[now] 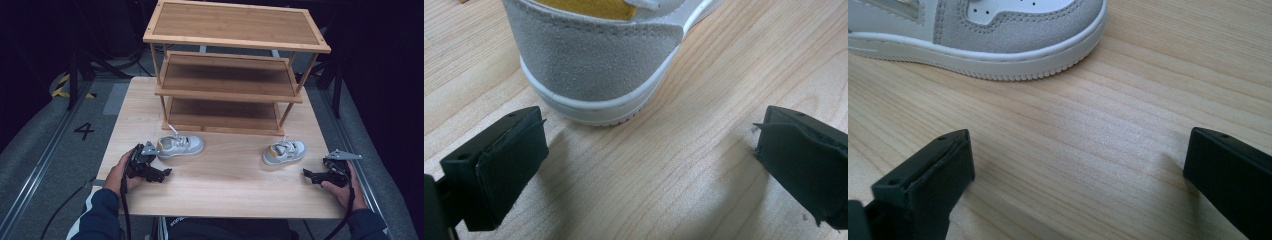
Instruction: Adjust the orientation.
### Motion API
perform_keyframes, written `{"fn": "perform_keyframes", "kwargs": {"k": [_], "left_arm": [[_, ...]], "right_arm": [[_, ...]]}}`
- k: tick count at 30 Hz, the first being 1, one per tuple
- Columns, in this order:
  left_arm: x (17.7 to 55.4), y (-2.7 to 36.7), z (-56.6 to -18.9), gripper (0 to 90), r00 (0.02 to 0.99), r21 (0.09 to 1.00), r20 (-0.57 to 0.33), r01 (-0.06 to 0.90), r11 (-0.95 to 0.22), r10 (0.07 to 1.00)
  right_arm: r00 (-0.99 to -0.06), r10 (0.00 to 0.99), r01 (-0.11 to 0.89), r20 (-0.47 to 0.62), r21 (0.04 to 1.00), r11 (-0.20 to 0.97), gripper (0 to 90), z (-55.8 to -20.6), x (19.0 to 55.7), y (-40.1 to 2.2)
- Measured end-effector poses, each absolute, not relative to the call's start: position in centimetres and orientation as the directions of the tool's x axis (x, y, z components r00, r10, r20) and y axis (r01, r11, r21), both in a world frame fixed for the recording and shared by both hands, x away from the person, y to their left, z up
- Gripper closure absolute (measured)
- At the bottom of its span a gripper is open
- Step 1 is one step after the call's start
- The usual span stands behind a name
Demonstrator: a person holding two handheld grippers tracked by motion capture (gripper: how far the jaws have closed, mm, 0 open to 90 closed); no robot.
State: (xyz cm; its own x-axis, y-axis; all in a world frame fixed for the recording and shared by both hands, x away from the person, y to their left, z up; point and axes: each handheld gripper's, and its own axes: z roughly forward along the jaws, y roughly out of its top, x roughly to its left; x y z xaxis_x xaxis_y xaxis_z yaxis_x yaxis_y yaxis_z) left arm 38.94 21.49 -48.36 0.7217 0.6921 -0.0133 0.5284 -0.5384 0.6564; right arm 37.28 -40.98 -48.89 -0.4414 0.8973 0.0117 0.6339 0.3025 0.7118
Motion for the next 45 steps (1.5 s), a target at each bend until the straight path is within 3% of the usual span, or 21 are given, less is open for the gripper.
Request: {"fn": "perform_keyframes", "kwargs": {"k": [7,13,17,19,21,23,39,45], "left_arm": [[39.3,22.0,-48.3,0.5,0.766,0.654,-0.015,0.494,-0.573,0.643],[39.2,22.4,-48.2,1.1,0.754,0.653,-0.019,0.507,-0.563,0.657],[39.1,22.9,-47.7,19.2,0.737,0.661,-0.012,0.513,-0.547,0.676],[39.3,23.3,-47.6,14.3,0.740,0.669,-0.030,0.515,-0.536,0.672],[39.4,23.5,-47.3,18.5,0.743,0.675,-0.040,0.513,-0.530,0.668],[39.6,23.5,-47.1,15.5,0.742,0.680,-0.037,0.509,-0.527,0.669],[42.0,21.2,-45.6,15.6,0.766,0.702,-0.006,0.461,-0.543,0.643],[41.3,21.8,-45.4,21.6,0.777,0.704,-0.057,0.476,-0.526,0.627]], "right_arm": [[-0.441,0.897,0.634,0.012,0.712,0.302,0.3,-48.9,37.3,-41.0],[-0.442,0.897,0.634,0.012,0.712,0.303,0.3,-48.9,37.3,-41.0],[-0.442,0.897,0.634,0.012,0.712,0.303,0.2,-48.9,37.3,-41.0],[-0.442,0.897,0.634,0.012,0.712,0.303,0.3,-48.9,37.3,-41.0],[-0.442,0.897,0.634,0.012,0.712,0.303,0.3,-48.9,37.3,-41.0],[-0.442,0.897,0.634,0.012,0.712,0.303,0.2,-48.9,37.3,-41.0],[-0.443,0.897,0.634,0.012,0.712,0.303,0.2,-48.9,37.3,-41.0],[-0.443,0.897,0.634,0.012,0.712,0.303,0.2,-48.9,37.3,-41.0]]}}
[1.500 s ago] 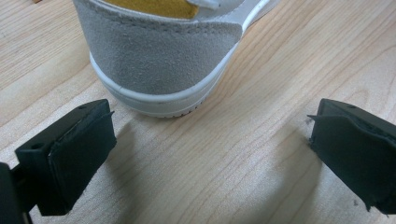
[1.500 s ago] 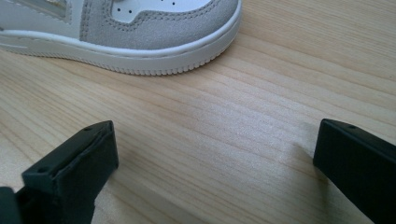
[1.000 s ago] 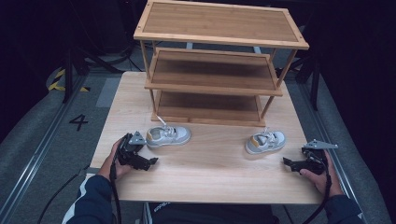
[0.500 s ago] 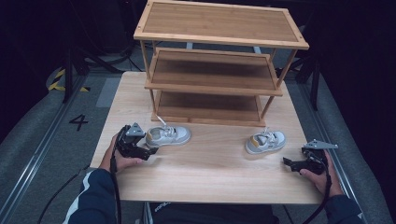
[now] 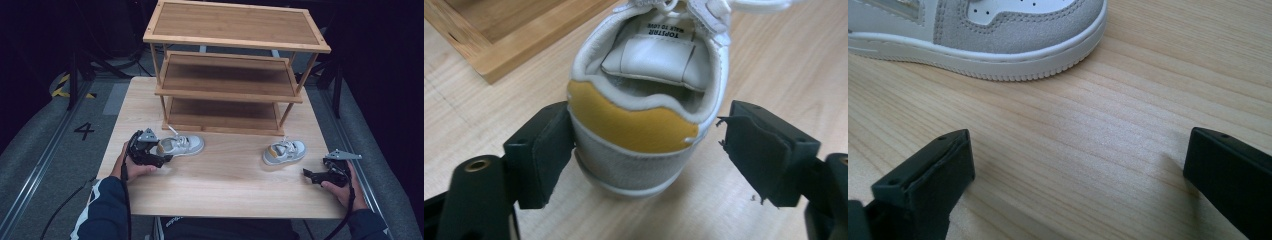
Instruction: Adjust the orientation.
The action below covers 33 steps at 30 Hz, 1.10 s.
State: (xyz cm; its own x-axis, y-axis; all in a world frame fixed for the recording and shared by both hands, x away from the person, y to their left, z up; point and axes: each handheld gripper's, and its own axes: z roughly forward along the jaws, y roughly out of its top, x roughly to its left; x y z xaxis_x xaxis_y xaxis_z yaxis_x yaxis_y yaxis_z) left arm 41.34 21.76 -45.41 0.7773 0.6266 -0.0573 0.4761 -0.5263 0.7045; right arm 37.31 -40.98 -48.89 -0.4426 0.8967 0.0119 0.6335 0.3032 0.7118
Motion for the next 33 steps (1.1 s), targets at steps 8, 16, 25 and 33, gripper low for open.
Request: {"fn": "perform_keyframes", "kwargs": {"k": [8,16,25,33], "left_arm": [[39.3,20.6,-45.3,31.0,0.827,0.687,-0.063,0.442,-0.577,0.559],[38.3,19.4,-45.3,32.9,0.842,0.682,-0.072,0.433,-0.589,0.535],[36.6,18.3,-44.6,34.2,0.872,0.685,-0.065,0.393,-0.614,0.485],[35.5,17.8,-42.8,34.9,0.877,0.692,0.005,0.344,-0.634,0.481]], "right_arm": [[-0.442,0.897,0.634,0.012,0.712,0.303,0.3,-48.9,37.3,-41.0],[-0.444,0.896,0.633,0.012,0.712,0.304,0.2,-48.9,37.3,-41.0],[-0.447,0.895,0.633,0.012,0.712,0.306,0.3,-48.9,37.3,-41.0],[-0.447,0.895,0.633,0.012,0.711,0.306,0.3,-48.9,37.3,-41.0]]}}
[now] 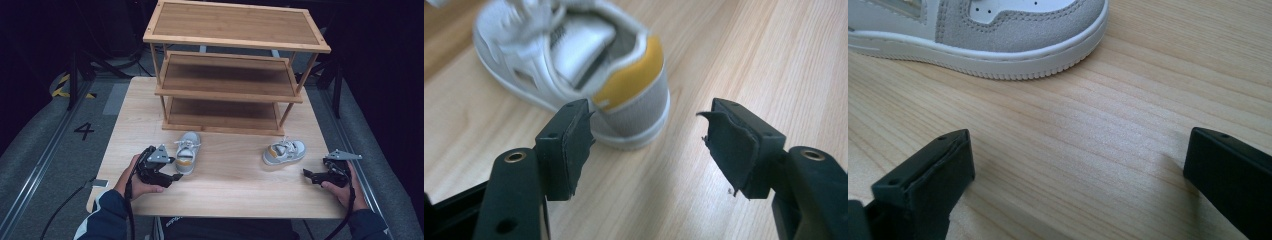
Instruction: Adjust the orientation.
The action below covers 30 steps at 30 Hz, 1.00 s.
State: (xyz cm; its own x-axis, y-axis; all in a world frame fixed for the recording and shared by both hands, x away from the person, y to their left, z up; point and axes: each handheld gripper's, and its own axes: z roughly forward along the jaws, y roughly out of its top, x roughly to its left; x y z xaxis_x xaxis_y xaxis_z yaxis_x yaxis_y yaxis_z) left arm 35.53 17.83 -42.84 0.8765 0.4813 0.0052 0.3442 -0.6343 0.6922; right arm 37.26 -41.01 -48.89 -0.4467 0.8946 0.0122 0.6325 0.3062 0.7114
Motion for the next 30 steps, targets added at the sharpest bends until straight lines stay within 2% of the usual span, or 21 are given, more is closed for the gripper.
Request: {"fn": "perform_keyframes", "kwargs": {"k": [10,18,19,24,26,30], "left_arm": [[36.5,16.3,-41.7,35.5,0.900,0.674,0.071,0.274,-0.686,0.430],[37.7,15.5,-42.6,37.8,0.930,0.633,0.068,0.239,-0.736,0.361],[38.1,15.1,-42.7,38.4,0.942,0.621,0.064,0.221,-0.752,0.330],[38.6,14.1,-42.9,40.3,0.953,0.580,0.055,0.212,-0.787,0.298],[39.2,13.3,-43.0,40.8,0.957,0.532,0.030,0.229,-0.815,0.288],[39.7,12.3,-43.9,42.6,0.961,0.435,0.033,0.234,-0.869,0.275]], "right_arm": [[-0.448,0.894,0.632,0.012,0.712,0.307,0.3,-48.9,37.3,-41.0],[-0.447,0.894,0.632,0.012,0.712,0.306,0.3,-48.9,37.3,-41.0],[-0.448,0.894,0.632,0.012,0.712,0.307,0.2,-48.9,37.3,-41.0],[-0.448,0.894,0.632,0.012,0.712,0.307,0.2,-48.9,37.3,-41.0],[-0.448,0.894,0.632,0.012,0.712,0.307,0.2,-48.9,37.3,-41.0],[-0.448,0.894,0.632,0.012,0.712,0.307,0.2,-48.9,37.3,-41.0]]}}
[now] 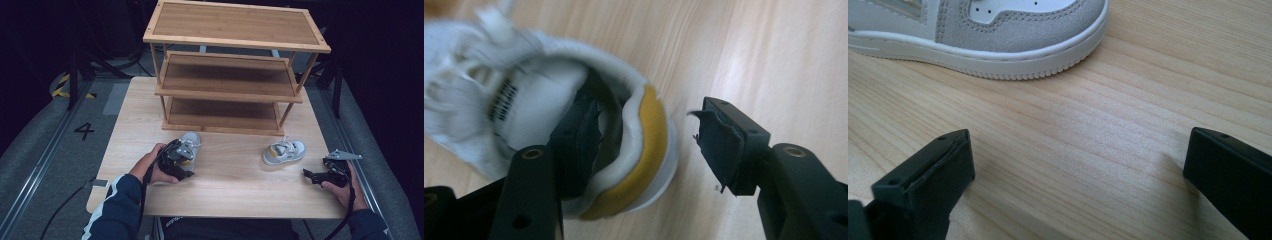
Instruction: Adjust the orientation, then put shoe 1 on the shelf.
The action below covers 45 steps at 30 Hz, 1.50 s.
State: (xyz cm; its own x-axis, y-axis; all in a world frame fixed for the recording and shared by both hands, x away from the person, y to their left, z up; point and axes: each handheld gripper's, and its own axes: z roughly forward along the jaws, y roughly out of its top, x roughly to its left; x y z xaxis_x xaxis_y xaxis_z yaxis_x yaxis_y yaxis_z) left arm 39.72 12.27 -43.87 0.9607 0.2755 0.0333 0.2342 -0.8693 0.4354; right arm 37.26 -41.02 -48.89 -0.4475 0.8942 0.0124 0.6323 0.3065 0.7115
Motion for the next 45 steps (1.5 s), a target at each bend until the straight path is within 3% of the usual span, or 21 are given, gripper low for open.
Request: {"fn": "perform_keyframes", "kwargs": {"k": [3,10,45], "left_arm": [[40.0,12.1,-43.9,44.5,0.960,0.422,0.038,0.237,-0.875,0.278],[40.6,11.9,-43.7,60.2,0.973,0.420,0.001,0.210,-0.883,0.231],[40.5,9.3,-42.7,62.2,0.988,0.462,0.035,0.115,-0.880,0.148]], "right_arm": [[-0.448,0.894,0.632,0.012,0.712,0.307,0.2,-48.9,37.3,-41.0],[-0.449,0.893,0.631,0.012,0.712,0.308,0.2,-48.9,37.3,-41.0],[-0.449,0.894,0.631,0.012,0.712,0.307,0.3,-48.9,37.4,-41.0]]}}
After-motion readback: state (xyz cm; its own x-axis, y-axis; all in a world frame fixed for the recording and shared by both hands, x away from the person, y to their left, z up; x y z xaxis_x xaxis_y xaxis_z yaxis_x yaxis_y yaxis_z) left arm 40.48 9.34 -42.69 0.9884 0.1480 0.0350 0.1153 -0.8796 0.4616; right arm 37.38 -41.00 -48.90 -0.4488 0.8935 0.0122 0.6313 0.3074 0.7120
